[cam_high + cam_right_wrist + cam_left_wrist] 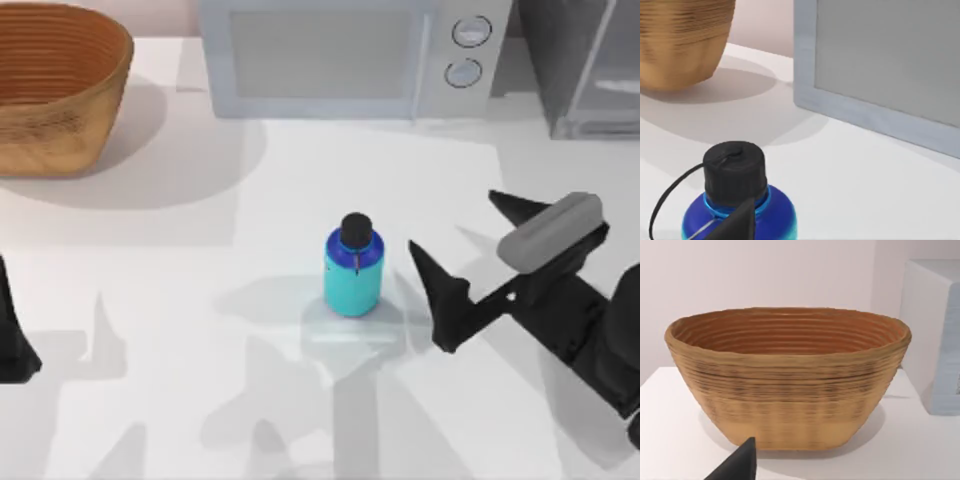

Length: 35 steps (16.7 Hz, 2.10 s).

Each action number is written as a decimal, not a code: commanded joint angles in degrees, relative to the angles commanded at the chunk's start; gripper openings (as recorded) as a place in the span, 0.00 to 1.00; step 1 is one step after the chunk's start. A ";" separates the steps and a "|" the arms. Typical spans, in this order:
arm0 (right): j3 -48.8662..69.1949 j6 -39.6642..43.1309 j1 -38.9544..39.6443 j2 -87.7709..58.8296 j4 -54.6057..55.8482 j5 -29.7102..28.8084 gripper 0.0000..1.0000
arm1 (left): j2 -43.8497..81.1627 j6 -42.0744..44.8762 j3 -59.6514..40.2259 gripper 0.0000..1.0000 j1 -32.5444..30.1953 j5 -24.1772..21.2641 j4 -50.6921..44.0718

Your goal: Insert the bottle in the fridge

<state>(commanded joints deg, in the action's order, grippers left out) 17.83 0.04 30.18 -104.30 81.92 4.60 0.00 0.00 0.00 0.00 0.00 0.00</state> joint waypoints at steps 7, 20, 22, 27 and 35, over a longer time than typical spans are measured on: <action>3.88 0.00 6.56 -22.68 17.81 1.00 1.00 | 0.00 0.00 0.00 1.00 0.00 0.00 0.00; 8.84 -0.01 7.38 -25.74 15.90 0.80 1.00 | 0.00 0.00 0.00 1.00 0.00 0.00 0.00; 11.40 -0.05 7.66 -26.18 13.71 0.52 1.00 | 0.00 0.00 0.00 1.00 0.00 0.00 0.00; 17.10 -0.09 8.26 -27.13 8.94 -0.09 1.00 | 0.00 0.00 0.00 1.00 0.00 0.00 0.00; 18.22 -0.10 8.38 -27.31 8.01 -0.21 0.85 | 0.00 0.00 0.00 1.00 0.00 0.00 0.00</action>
<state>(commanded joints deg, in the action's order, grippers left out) 36.05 -0.06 38.55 -131.61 89.93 4.39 0.00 0.00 0.00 0.00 0.00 0.00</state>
